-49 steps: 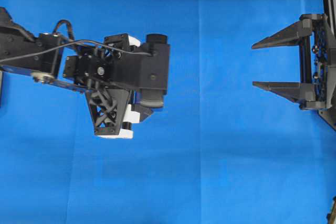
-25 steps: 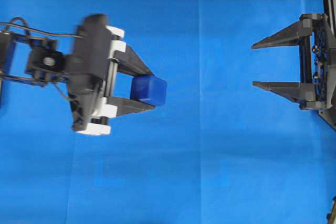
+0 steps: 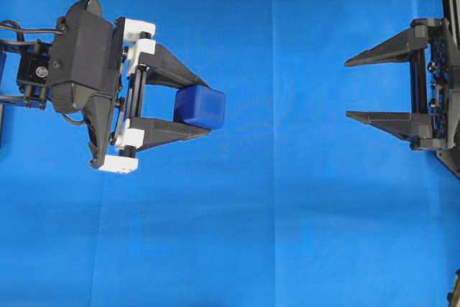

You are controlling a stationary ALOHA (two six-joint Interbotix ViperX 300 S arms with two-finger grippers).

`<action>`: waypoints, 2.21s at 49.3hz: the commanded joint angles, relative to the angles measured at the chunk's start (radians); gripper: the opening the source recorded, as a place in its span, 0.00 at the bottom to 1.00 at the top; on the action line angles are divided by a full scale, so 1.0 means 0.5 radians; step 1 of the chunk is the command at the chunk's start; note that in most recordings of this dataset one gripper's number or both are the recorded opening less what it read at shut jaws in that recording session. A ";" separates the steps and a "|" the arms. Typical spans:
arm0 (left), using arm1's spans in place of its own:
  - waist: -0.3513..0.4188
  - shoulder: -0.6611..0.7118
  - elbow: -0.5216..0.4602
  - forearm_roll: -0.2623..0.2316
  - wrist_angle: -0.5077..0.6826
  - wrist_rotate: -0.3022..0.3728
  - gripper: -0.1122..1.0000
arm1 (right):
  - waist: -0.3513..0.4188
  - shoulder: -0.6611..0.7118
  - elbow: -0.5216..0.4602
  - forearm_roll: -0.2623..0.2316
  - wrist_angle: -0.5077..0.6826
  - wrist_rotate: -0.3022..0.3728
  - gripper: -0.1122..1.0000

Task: Handover the blue block to the right arm after grasping it with the left arm, then place it in the designated position.
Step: 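Rotate the left gripper to present the cube toward the right arm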

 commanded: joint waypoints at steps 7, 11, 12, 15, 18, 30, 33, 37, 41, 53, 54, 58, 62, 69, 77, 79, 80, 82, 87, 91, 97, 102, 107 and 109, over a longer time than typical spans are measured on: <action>0.003 -0.040 -0.018 -0.003 -0.021 0.003 0.51 | -0.003 0.000 -0.101 -0.031 0.025 -0.028 0.98; 0.003 -0.040 -0.021 -0.003 -0.018 0.003 0.51 | -0.003 -0.006 -0.144 -0.098 0.074 -0.052 0.98; 0.003 -0.040 -0.018 -0.003 -0.018 0.003 0.51 | -0.003 -0.006 -0.153 -0.117 0.083 -0.061 0.98; 0.003 -0.040 -0.018 -0.003 -0.018 0.003 0.51 | -0.003 -0.006 -0.178 -0.178 0.104 -0.092 0.97; 0.006 -0.040 -0.018 -0.003 -0.021 0.003 0.51 | 0.000 -0.003 -0.193 -0.258 0.104 -0.138 0.96; 0.006 -0.040 -0.018 -0.006 -0.025 0.000 0.51 | 0.031 -0.006 -0.249 -0.574 0.098 -0.298 0.96; 0.006 -0.040 -0.018 -0.006 -0.025 0.003 0.51 | 0.034 -0.006 -0.261 -0.635 0.098 -0.331 0.96; 0.003 -0.040 -0.021 -0.006 -0.025 0.003 0.51 | 0.037 -0.006 -0.270 -0.749 0.095 -0.393 0.96; 0.006 -0.040 -0.018 -0.006 -0.028 0.000 0.51 | 0.037 -0.006 -0.282 -0.877 0.095 -0.472 0.96; 0.006 -0.043 -0.018 -0.006 -0.025 -0.006 0.51 | 0.052 0.000 -0.285 -1.304 0.071 -0.767 0.96; 0.006 -0.040 -0.018 -0.006 -0.025 -0.006 0.51 | 0.058 0.000 -0.285 -1.344 0.071 -0.792 0.96; 0.003 -0.040 -0.018 -0.006 -0.028 -0.006 0.51 | 0.095 0.000 -0.288 -1.473 0.071 -0.874 0.96; 0.006 -0.040 -0.018 -0.006 -0.031 -0.006 0.51 | 0.123 0.000 -0.288 -1.540 0.074 -0.914 0.96; 0.006 -0.040 -0.018 -0.006 -0.031 -0.006 0.51 | 0.129 0.006 -0.288 -1.577 0.077 -0.936 0.95; 0.006 -0.040 -0.018 -0.009 -0.031 -0.009 0.51 | 0.129 0.015 -0.301 -1.657 0.074 -0.985 0.95; 0.006 -0.040 -0.018 -0.009 -0.031 -0.009 0.51 | 0.129 0.018 -0.307 -1.666 0.074 -0.997 0.95; 0.006 -0.040 -0.018 -0.006 -0.031 -0.012 0.51 | 0.129 0.018 -0.307 -1.672 0.074 -1.000 0.95; 0.006 -0.040 -0.018 -0.009 -0.031 -0.012 0.51 | 0.129 0.021 -0.313 -1.678 0.071 -1.012 0.95; 0.006 -0.040 -0.015 -0.009 -0.031 -0.012 0.51 | 0.129 0.021 -0.322 -1.681 0.071 -1.019 0.95; 0.006 -0.040 -0.015 -0.009 -0.031 -0.012 0.51 | 0.129 0.021 -0.322 -1.681 0.071 -1.015 0.95; 0.006 -0.040 -0.015 -0.009 -0.031 -0.012 0.51 | 0.129 0.021 -0.322 -1.681 0.071 -1.019 0.95; 0.006 -0.040 -0.015 -0.009 -0.031 -0.012 0.51 | 0.129 0.021 -0.322 -1.681 0.067 -1.019 0.95; 0.006 -0.040 -0.015 -0.009 -0.031 -0.012 0.51 | 0.129 0.021 -0.322 -1.681 0.061 -1.019 0.95; 0.006 -0.040 -0.018 -0.009 -0.031 -0.012 0.51 | 0.129 0.021 -0.322 -1.681 0.058 -1.019 0.95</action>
